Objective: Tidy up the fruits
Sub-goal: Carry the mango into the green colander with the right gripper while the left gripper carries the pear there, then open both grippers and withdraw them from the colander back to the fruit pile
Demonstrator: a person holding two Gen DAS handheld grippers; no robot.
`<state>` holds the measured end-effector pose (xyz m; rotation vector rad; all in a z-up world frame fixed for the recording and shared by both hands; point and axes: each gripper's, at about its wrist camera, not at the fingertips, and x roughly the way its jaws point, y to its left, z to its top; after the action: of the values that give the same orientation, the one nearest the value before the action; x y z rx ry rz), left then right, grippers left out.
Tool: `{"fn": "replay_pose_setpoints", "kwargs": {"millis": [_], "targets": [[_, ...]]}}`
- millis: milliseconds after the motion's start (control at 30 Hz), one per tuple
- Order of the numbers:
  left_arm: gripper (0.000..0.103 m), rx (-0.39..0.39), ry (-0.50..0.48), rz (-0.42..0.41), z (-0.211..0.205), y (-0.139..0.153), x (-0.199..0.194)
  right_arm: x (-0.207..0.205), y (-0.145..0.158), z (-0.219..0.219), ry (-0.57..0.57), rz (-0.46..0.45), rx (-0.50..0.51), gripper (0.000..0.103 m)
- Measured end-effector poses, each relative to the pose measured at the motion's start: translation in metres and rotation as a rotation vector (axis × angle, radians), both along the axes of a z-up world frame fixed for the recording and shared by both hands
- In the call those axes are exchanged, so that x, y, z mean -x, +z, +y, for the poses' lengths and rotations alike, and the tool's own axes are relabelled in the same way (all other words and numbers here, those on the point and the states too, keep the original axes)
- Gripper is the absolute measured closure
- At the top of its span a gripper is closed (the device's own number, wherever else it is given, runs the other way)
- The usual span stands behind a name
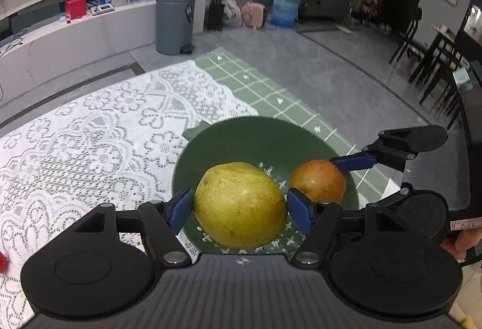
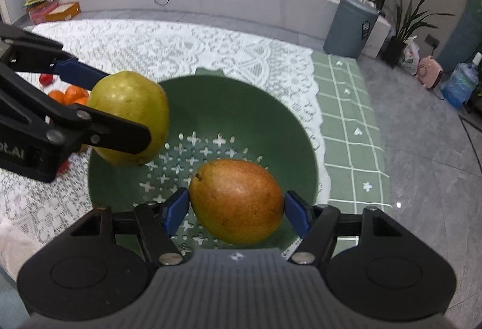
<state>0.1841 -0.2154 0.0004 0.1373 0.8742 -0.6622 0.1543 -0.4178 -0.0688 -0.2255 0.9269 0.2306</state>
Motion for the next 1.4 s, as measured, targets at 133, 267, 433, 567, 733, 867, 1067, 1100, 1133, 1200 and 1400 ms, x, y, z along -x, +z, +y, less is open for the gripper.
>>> {"fn": "replay_pose_setpoints", "kwargs": {"millis": [133,267,433,567,733,867,1067,1100,1133,1200,1400], "targets": [[0.024,-0.034,-0.027,0.03,-0.01,-0.008,-0.007,-0.01,-0.009,0.0,0.011,0.032,0.008,0.036],[0.024,-0.082,-0.049,0.065,-0.019,-0.016,-0.011,-0.018,-0.019,0.001,0.02,0.07,0.026,0.036],[0.024,-0.141,-0.051,0.112,-0.026,-0.027,-0.015,-0.02,-0.024,0.005,0.046,0.094,0.064,0.036],[0.024,-0.171,-0.072,0.125,-0.03,-0.033,-0.017,-0.024,-0.027,0.011,0.077,0.116,0.083,0.036],[0.024,-0.195,-0.082,0.148,-0.033,-0.033,-0.019,-0.025,-0.026,0.011,0.112,0.13,0.098,0.036],[0.024,-0.204,-0.084,0.174,-0.035,-0.034,-0.02,-0.023,-0.024,0.01,0.132,0.131,0.1,0.036],[0.025,-0.217,-0.104,0.127,-0.036,-0.035,-0.012,-0.022,-0.023,0.009,0.139,0.145,0.099,0.036],[0.028,-0.21,-0.104,0.109,-0.036,-0.033,-0.011,-0.023,-0.022,0.008,0.138,0.146,0.09,0.035],[0.027,-0.197,-0.106,0.107,-0.035,-0.031,-0.011,-0.023,-0.02,0.008,0.14,0.149,0.086,0.035],[0.027,-0.178,-0.107,0.125,-0.034,-0.028,-0.013,-0.023,-0.018,0.01,0.147,0.147,0.093,0.035],[0.028,-0.168,-0.084,0.12,-0.03,-0.022,-0.01,-0.02,-0.015,0.009,0.135,0.141,0.096,0.032]]}}
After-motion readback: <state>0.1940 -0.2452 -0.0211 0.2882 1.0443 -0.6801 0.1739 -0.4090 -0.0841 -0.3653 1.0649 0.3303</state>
